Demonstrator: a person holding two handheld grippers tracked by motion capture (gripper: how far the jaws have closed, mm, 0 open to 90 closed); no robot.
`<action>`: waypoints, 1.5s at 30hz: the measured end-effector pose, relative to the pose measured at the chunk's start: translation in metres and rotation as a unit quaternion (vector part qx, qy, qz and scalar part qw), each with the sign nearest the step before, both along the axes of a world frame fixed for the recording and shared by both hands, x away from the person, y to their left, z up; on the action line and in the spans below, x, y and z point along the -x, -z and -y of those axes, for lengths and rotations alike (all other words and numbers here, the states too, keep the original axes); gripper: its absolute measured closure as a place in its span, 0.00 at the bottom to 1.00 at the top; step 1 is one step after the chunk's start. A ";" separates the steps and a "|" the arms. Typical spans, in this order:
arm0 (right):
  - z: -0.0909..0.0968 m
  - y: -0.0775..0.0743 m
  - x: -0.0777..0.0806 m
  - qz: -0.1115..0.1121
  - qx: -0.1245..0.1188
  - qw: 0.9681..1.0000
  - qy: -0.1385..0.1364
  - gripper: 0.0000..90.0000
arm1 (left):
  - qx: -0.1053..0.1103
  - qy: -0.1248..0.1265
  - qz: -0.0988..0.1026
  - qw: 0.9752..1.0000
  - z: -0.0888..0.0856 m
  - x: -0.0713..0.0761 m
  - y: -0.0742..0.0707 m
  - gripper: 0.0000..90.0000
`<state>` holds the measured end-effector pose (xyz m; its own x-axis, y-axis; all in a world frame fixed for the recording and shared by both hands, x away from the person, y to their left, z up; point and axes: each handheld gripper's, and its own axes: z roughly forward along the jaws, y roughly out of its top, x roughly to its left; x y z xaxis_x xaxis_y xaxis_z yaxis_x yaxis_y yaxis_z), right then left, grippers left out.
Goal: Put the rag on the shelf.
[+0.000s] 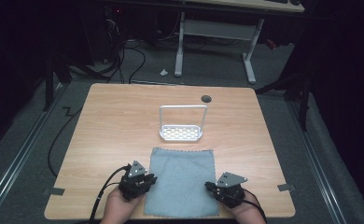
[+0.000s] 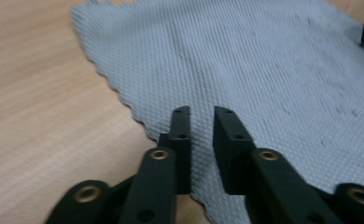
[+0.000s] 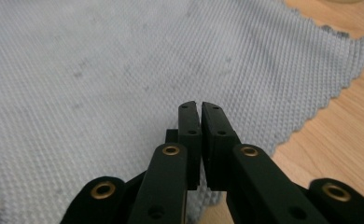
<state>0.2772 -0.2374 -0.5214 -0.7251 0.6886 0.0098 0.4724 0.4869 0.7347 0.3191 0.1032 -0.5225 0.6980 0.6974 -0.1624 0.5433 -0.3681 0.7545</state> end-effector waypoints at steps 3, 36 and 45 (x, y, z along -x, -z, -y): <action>0.002 -0.003 -0.009 0.009 -0.014 0.999 0.027 0.96 | -0.005 0.000 0.014 1.000 0.006 -0.011 -0.003 0.77; -0.007 0.003 -0.011 -0.002 0.035 0.998 0.057 0.95 | -0.057 0.052 0.004 0.997 -0.006 0.032 0.003 0.82; 0.005 -0.002 -0.005 0.020 -0.001 0.997 0.070 0.89 | -0.022 -0.030 -0.005 0.999 -0.018 0.004 -0.003 0.67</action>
<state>0.2819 -0.2419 -0.5195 -0.6211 0.7836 -0.0161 0.5062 0.4167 0.7551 0.3156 0.1216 -0.5192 0.6524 0.7452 -0.1379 0.5735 -0.3666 0.7326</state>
